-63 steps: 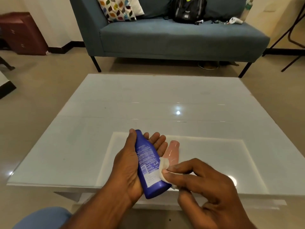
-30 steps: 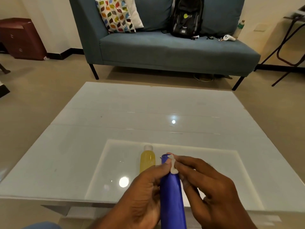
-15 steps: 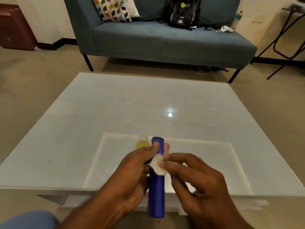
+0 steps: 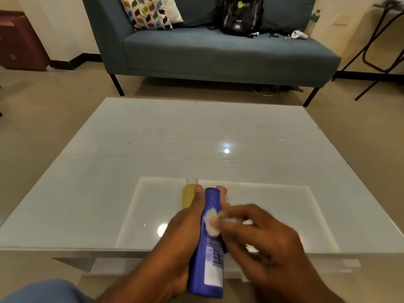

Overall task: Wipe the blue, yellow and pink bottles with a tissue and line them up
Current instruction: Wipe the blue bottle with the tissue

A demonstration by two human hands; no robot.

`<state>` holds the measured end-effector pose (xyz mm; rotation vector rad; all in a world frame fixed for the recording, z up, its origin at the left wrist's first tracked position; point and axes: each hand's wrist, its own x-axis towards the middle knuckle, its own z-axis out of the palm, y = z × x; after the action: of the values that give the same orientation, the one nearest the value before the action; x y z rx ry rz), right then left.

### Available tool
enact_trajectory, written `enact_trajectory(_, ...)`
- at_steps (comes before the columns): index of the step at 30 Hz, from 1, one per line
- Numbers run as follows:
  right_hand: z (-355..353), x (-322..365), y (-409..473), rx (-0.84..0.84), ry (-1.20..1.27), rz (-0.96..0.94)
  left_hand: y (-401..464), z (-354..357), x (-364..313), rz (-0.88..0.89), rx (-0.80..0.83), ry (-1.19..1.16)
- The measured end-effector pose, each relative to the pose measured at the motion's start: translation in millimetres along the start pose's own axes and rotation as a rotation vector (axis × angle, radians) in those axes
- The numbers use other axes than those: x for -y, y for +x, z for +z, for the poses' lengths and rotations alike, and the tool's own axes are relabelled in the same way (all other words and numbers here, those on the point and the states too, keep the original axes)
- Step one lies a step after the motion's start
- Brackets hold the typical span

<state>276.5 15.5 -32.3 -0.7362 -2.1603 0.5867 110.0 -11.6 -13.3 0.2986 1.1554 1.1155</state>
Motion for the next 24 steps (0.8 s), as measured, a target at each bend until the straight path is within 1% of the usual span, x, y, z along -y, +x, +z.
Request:
enact_trajectory(2, -1.4, -9.3, 3.7, -0.07, 0.123, 0.138, -4.5, 11.2, 6.6, 0.019, 0.048, 0.024)
enact_trajectory(3, -2.1, -13.6, 4.2, -0.092, 0.109, 0.165, -4.0, 13.4, 9.1, 0.034, 0.049, 0.022)
enact_trajectory(4, -2.7, -14.6, 4.6, -0.104, 0.057, 0.161, -2.7, 13.8, 10.3, 0.05, 0.038, 0.024)
enact_trajectory(6, -1.7, -6.6, 3.8, -0.09, -0.004, 0.092, 1.6, 10.5, 5.4, 0.061, -0.008, -0.011)
enact_trajectory(8, 1.8, 4.0, -2.4, -0.006, -0.005, -0.013, 5.1, 4.7, -5.7, 0.071, -0.073, -0.061)
enact_trajectory(10, 1.9, 11.0, -9.9, 0.143, -0.027, -0.091, 8.5, -1.3, -13.9, 0.105, -0.091, -0.064)
enact_trajectory(11, 0.7, 11.7, -11.2, 0.182, -0.047, -0.122, 9.0, -4.9, -15.9, 0.116, -0.102, -0.054)
enact_trajectory(12, -1.6, 11.9, -9.7, 0.163, -0.052, -0.125, 8.5, -7.0, -17.2, 0.115, -0.088, -0.051)
enact_trajectory(13, -4.1, 11.6, -7.8, 0.093, -0.041, -0.085, 7.1, -7.4, -16.8, 0.11, -0.061, -0.041)
enact_trajectory(15, -9.8, 9.7, 0.9, -0.095, 0.02, 0.059, 4.1, -4.6, -12.6, 0.113, -0.011, 0.028)
enact_trajectory(16, -12.4, 7.4, 4.4, -0.159, 0.048, 0.125, 3.6, -2.8, -7.4, 0.118, 0.002, 0.056)
enact_trajectory(17, -12.9, 4.0, 7.2, -0.188, 0.061, 0.163, 3.4, 0.2, -2.4, 0.117, 0.019, 0.067)
enact_trajectory(19, -10.1, -1.7, 8.8, -0.177, 0.06, 0.185, 4.4, 6.0, 5.3, 0.112, 0.028, 0.077)
enact_trajectory(22, -2.1, -0.7, 4.4, -0.127, 0.046, 0.144, 9.6, 6.3, 4.5, 0.121, 0.015, 0.029)
enact_trajectory(24, 0.0, 5.7, -1.8, -0.018, 0.067, 0.095, 13.2, 2.0, -1.7, 0.108, 0.006, -0.063)
